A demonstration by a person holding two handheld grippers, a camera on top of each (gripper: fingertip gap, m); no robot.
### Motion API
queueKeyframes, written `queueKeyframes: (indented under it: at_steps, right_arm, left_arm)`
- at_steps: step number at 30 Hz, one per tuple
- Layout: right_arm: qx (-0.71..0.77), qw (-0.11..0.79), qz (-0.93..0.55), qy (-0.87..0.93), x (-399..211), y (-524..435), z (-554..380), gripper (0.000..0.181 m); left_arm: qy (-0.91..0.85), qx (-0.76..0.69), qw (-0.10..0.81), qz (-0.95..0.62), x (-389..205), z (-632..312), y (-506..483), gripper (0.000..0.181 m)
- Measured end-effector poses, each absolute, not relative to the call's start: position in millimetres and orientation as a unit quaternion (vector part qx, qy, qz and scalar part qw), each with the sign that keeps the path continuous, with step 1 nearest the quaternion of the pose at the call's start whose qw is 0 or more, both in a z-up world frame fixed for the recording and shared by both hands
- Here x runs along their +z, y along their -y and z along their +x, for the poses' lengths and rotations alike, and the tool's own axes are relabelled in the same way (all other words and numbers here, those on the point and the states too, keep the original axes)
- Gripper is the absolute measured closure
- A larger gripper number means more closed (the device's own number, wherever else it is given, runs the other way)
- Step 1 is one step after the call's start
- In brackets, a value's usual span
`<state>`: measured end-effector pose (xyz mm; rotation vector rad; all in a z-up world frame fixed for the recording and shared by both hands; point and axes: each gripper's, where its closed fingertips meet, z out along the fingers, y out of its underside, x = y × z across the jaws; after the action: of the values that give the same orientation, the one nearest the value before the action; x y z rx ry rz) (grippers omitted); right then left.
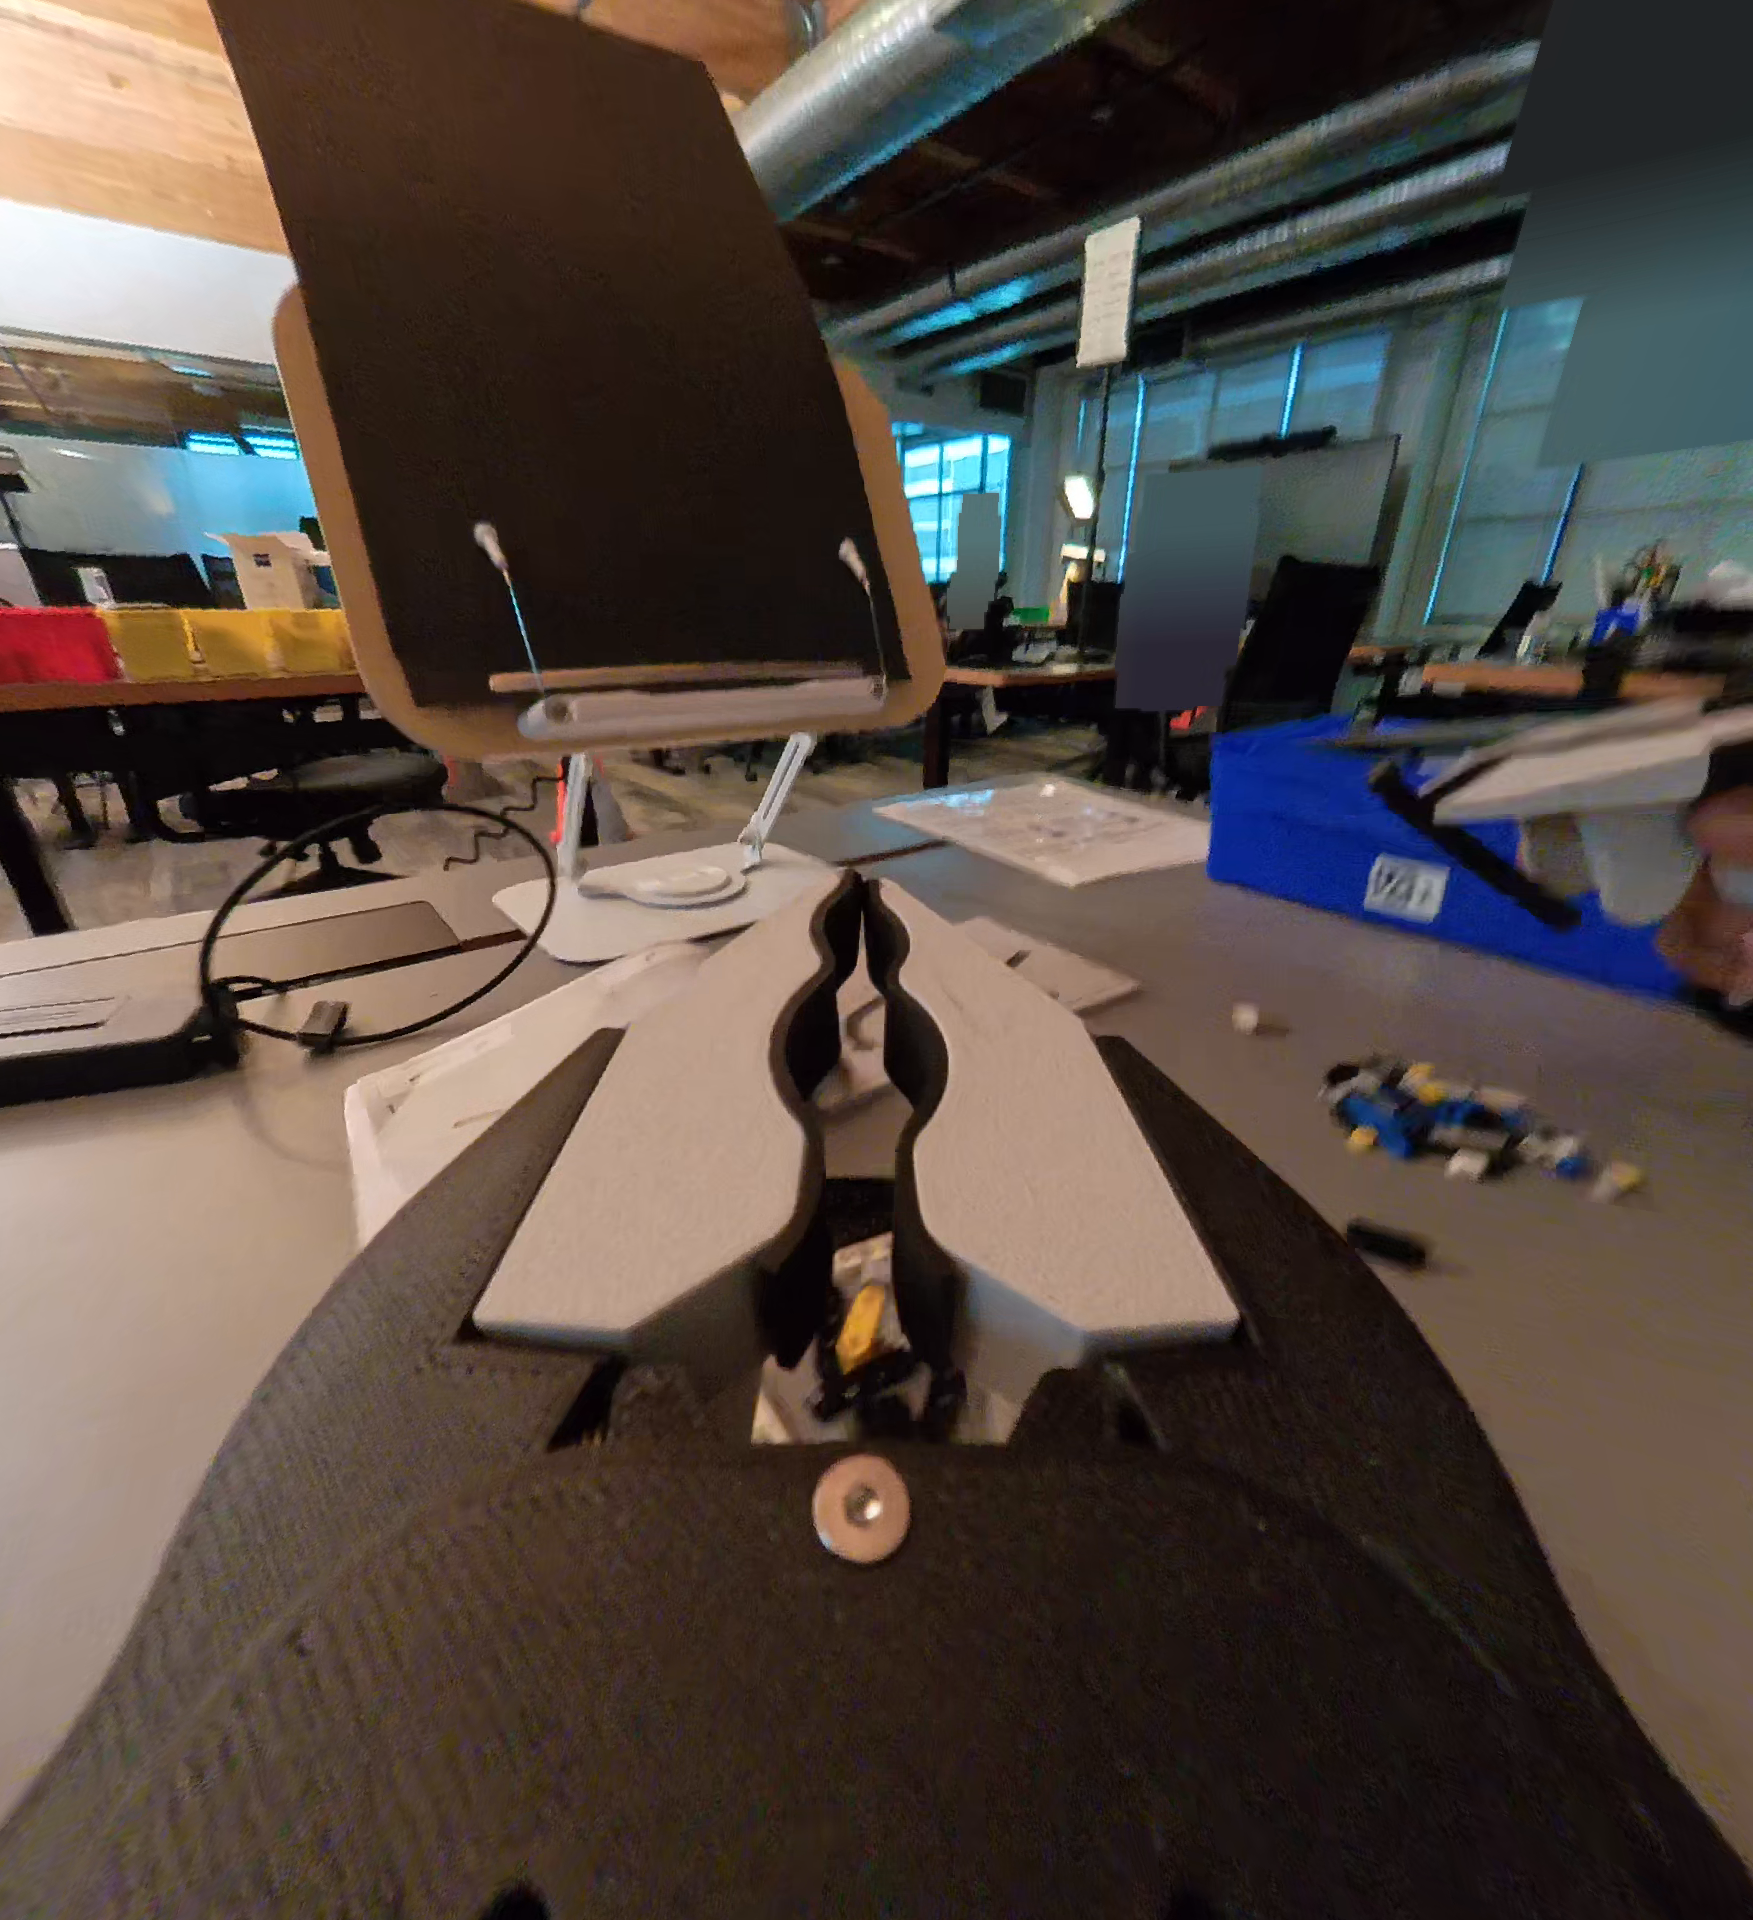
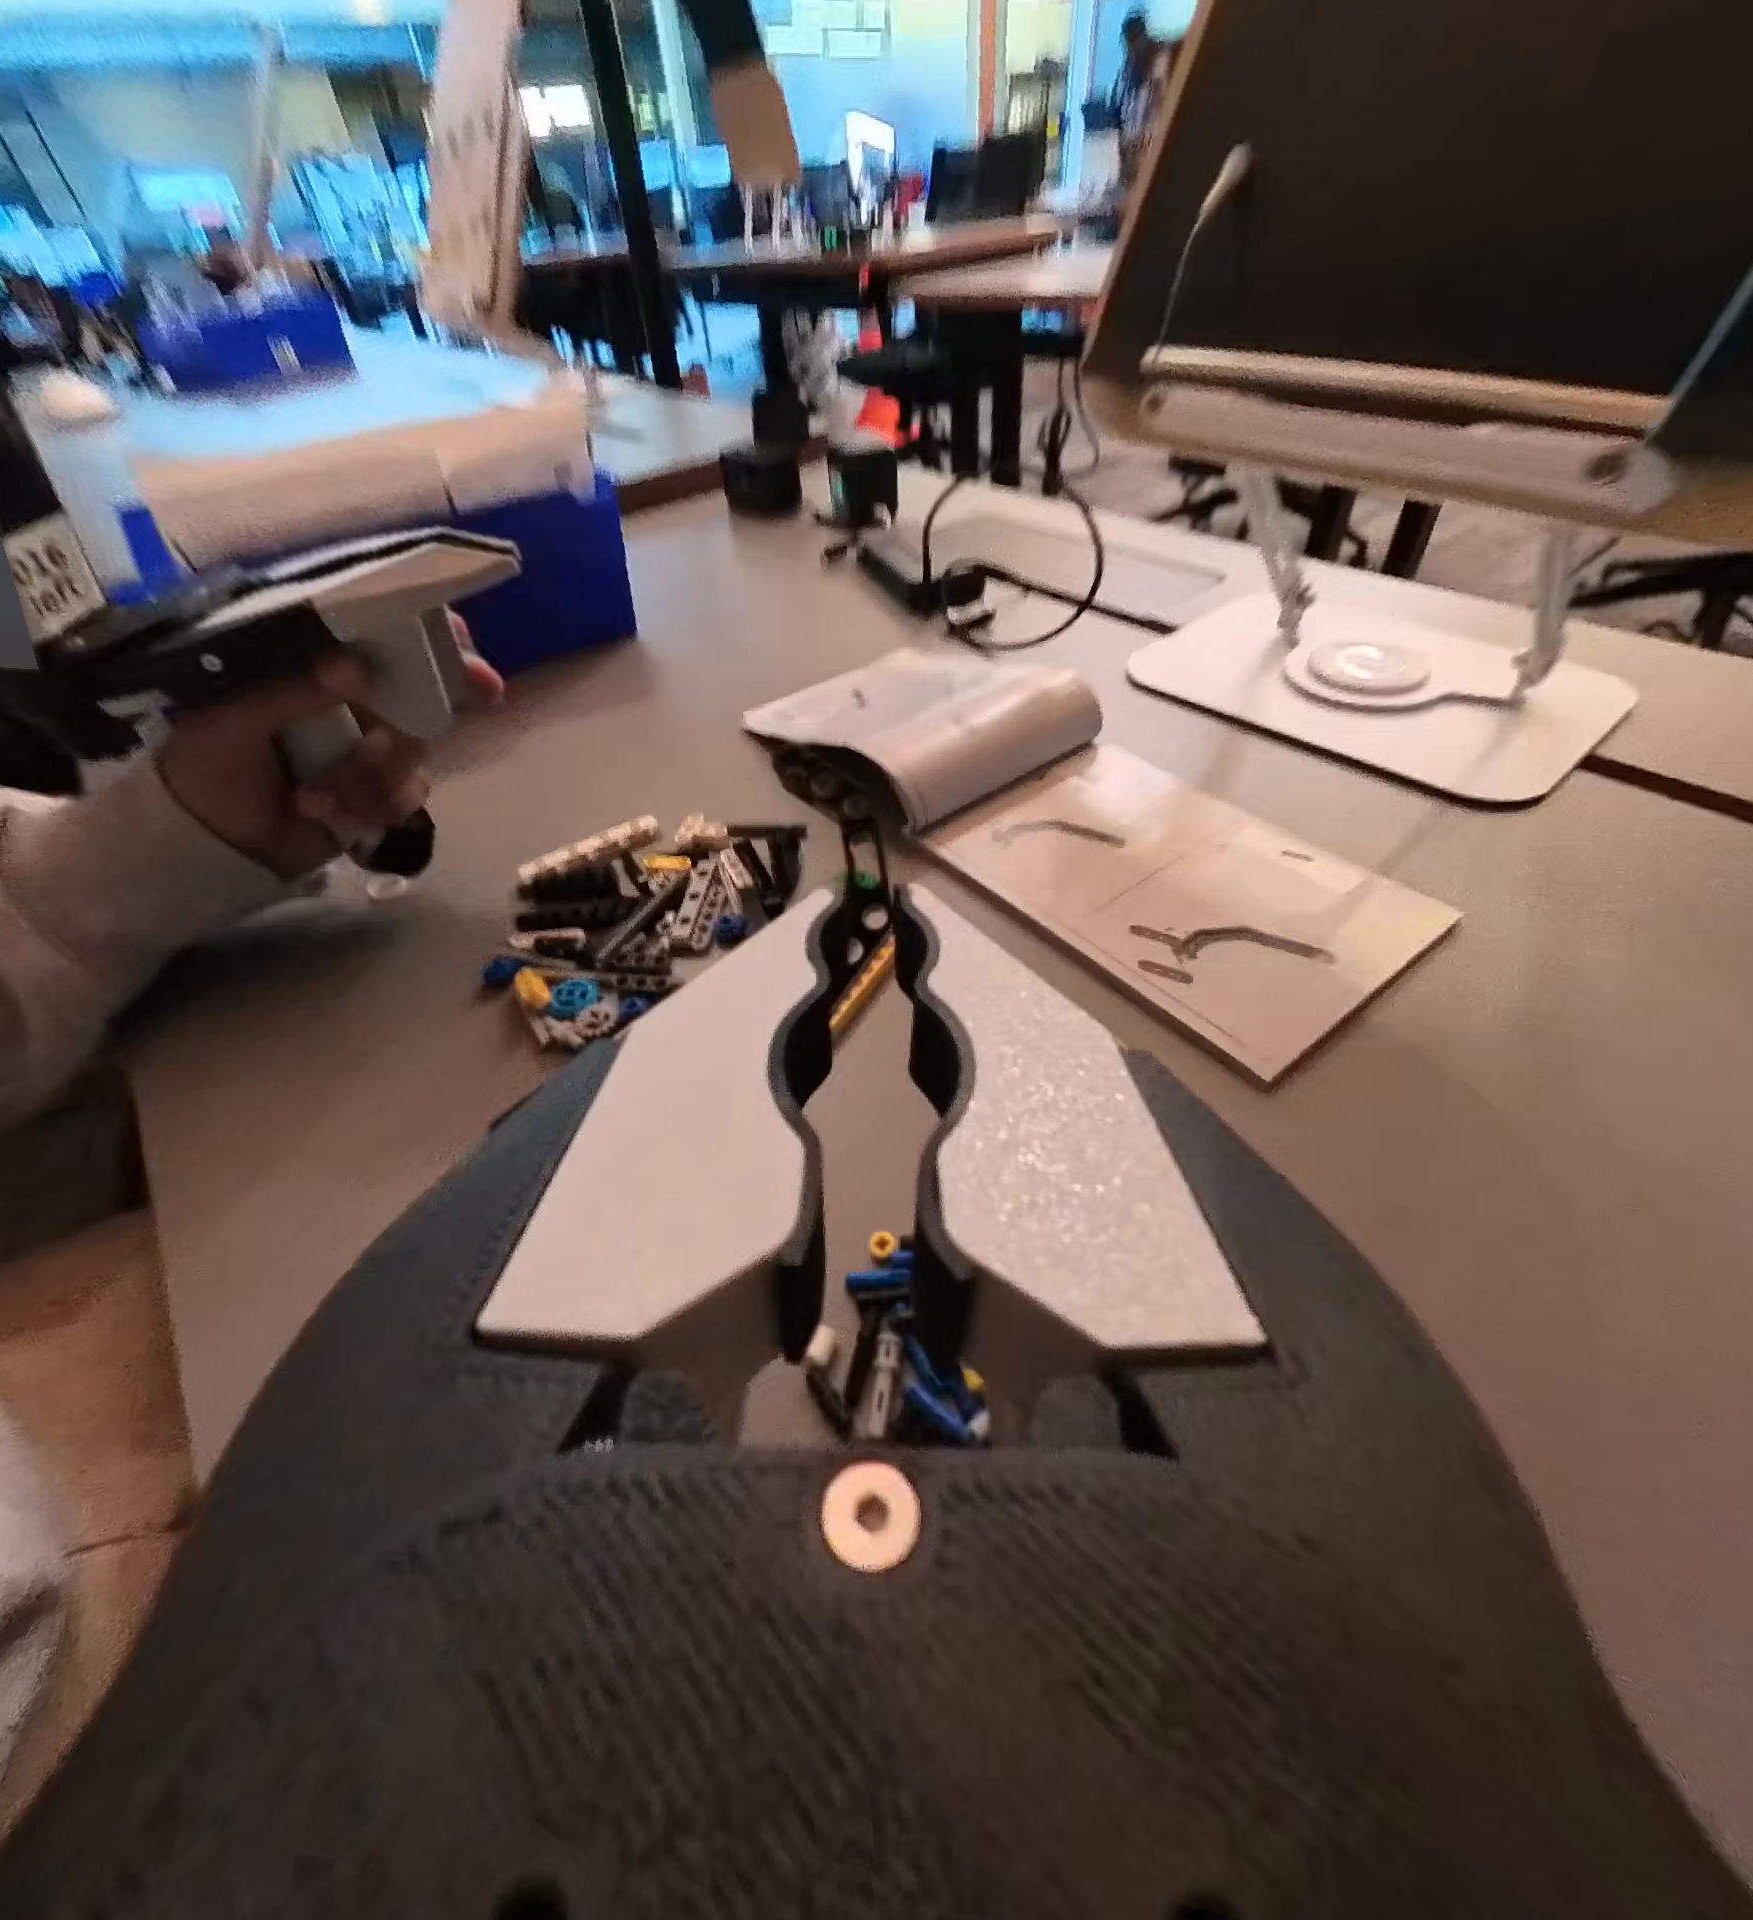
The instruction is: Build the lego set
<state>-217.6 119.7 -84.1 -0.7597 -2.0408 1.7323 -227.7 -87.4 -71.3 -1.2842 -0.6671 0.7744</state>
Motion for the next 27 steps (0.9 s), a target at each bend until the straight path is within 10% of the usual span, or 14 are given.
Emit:
queueKeyframes:
  at_steps: [9, 27]
  right_arm:
    - [0.563, 0.348, -0.185, 0.726, -91, -144, -187, 0.176]
    - [0.651, 0.206, -0.273, 0.678, -113, -157, -211, 0.176]
  left_arm:
    - [0.281, 0.178, 0.757, -0.563, -53, -178, -27, 0.181]
    - [0.286, 0.093, 0.787, -0.539, -76, -160, -58, 0.181]
